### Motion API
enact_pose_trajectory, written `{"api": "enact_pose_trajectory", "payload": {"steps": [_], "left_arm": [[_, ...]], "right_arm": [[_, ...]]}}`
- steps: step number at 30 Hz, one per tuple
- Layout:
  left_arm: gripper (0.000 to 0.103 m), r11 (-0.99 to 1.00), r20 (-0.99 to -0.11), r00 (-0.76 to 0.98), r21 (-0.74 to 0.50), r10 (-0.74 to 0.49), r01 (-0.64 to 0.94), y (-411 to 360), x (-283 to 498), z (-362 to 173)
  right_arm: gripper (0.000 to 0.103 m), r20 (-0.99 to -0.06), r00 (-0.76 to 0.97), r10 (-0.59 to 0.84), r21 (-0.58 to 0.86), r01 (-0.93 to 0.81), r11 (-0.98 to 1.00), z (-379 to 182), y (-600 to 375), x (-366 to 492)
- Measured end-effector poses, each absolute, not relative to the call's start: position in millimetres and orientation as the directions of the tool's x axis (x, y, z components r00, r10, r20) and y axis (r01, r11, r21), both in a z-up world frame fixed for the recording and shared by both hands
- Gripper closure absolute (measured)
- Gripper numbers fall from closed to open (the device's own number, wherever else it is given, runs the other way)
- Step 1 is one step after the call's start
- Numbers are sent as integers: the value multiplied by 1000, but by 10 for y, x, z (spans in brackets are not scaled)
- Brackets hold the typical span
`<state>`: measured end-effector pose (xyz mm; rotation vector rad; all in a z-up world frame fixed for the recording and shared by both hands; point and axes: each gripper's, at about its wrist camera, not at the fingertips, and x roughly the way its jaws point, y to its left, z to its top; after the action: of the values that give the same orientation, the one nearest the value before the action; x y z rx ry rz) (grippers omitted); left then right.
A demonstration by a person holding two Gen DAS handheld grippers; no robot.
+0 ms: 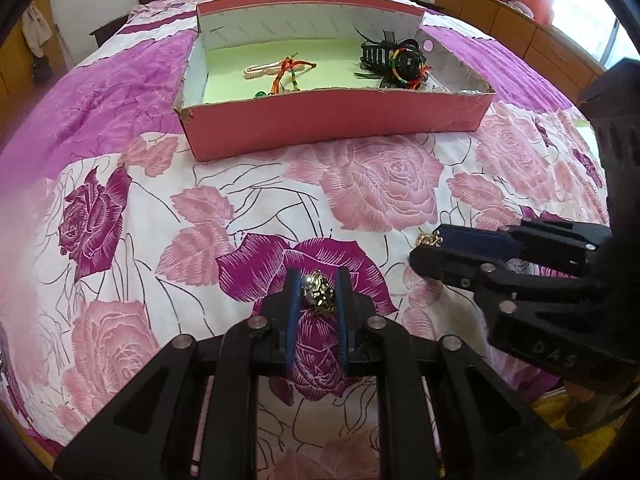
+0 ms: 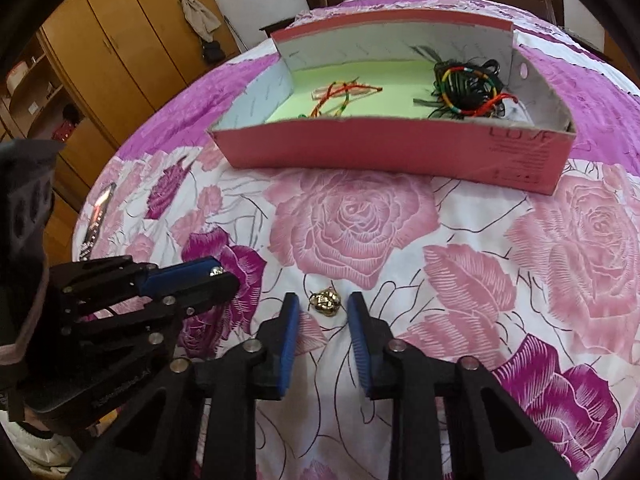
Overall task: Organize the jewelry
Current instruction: 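Grasp a gold charm with left tool while right tool grasps another gold charm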
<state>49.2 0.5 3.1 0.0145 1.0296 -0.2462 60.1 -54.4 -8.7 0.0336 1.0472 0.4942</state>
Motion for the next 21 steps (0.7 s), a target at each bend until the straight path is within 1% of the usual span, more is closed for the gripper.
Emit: {"api": "enact_pose_trajectory", "payload": {"steps": [1,10,21], "left_arm": [[94,972,-849,490,-103,-196,209,5,490,33],[95,970,-834,508,-125,-216,208,-20,518,67],[95,967,-774,584,-155,-246,202,-37,589,251]], "right_arm": [[85,-823,404,398,249,-373,894,-99,-546,605],[86,-810,419,410,272,-351,896,-13,-695,578],[86,-760,526,383,231,-333,914,168,-832,563]]}}
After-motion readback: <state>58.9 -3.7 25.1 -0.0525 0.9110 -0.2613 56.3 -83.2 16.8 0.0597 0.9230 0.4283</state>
